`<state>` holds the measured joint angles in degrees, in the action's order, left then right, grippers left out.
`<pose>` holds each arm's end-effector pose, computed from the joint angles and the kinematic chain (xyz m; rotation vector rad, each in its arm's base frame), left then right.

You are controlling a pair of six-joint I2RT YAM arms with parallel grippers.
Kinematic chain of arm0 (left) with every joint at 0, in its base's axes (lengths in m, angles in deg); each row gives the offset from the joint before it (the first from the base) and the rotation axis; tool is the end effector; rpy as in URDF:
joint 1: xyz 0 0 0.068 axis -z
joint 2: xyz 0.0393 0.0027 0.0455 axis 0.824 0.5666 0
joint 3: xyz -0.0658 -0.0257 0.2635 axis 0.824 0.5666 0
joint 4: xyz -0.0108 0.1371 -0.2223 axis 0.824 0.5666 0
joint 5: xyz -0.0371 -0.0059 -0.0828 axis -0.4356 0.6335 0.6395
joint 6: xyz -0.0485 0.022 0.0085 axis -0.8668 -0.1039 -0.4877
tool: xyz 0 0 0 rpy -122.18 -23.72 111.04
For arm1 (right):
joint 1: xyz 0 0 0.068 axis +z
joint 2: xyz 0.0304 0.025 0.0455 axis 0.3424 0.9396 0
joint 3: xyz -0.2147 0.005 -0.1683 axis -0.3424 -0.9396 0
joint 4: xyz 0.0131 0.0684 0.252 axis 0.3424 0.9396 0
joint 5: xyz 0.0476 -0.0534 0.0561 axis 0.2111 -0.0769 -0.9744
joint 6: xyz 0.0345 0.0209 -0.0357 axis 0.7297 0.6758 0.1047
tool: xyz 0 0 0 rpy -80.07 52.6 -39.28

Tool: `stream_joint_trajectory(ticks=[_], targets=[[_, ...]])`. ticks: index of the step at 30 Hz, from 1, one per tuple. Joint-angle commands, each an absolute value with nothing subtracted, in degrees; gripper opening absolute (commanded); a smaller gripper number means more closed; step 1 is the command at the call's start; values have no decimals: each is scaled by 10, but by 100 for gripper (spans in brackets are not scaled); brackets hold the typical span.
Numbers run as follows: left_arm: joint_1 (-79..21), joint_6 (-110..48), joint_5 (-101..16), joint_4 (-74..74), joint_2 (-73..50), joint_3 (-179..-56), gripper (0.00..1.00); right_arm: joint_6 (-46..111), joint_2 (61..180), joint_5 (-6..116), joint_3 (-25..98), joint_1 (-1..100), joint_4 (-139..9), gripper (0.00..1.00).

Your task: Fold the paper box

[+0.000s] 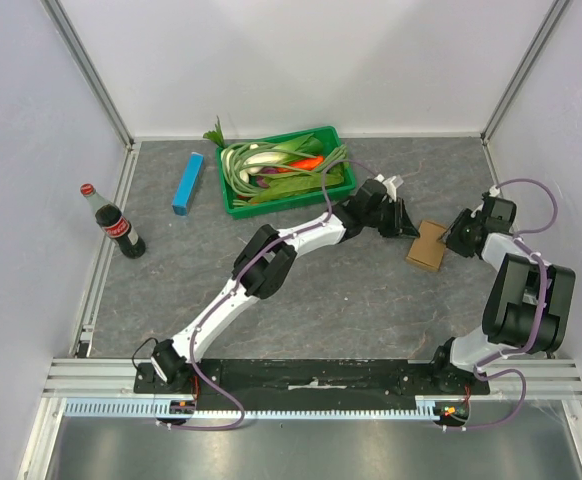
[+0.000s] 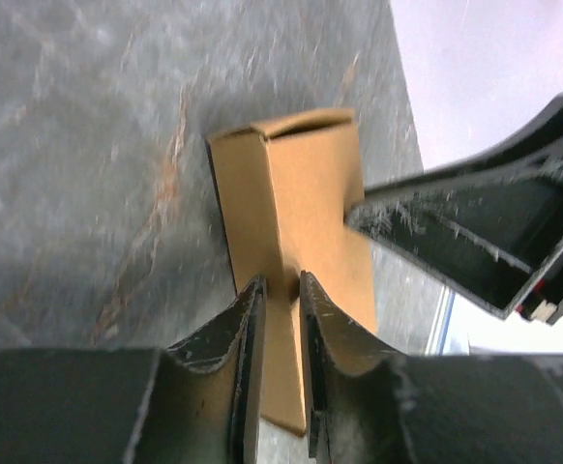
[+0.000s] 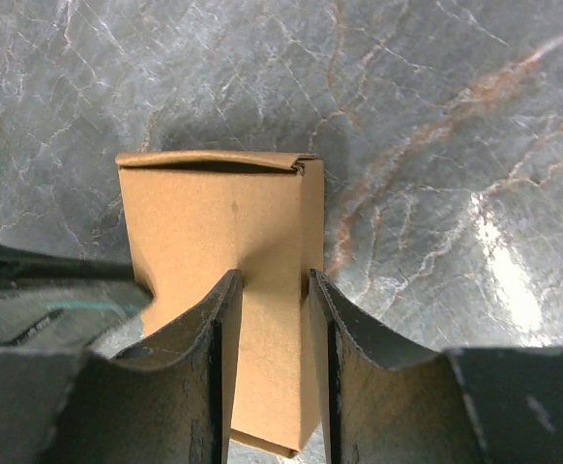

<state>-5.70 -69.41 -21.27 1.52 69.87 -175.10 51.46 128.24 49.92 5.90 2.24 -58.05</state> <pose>0.3754 -0.4710 0.1167 0.3828 2.3354 -1.5088 0.2885 -0.0847 0.1672 0.8324 2.3212 0.3268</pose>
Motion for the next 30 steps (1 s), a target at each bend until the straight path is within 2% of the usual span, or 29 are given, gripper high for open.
stream_joint_trajectory(ticks=[1, 11, 21, 30], targets=[[-25, -719, -264, -87, 726, -1819, 26, 498, 1272, 445, 30, 10, -527, 40], [13, -726, -274, -108, 720, -1794, 24, 488, 1282, 467, 59, 1, -529, 42], [35, -700, -265, -160, 643, -1665, 22, 485, 1287, 480, 67, -17, -532, 44], [41, -691, -263, -161, 637, -1652, 23, 478, 1292, 482, 71, -20, -528, 46]])
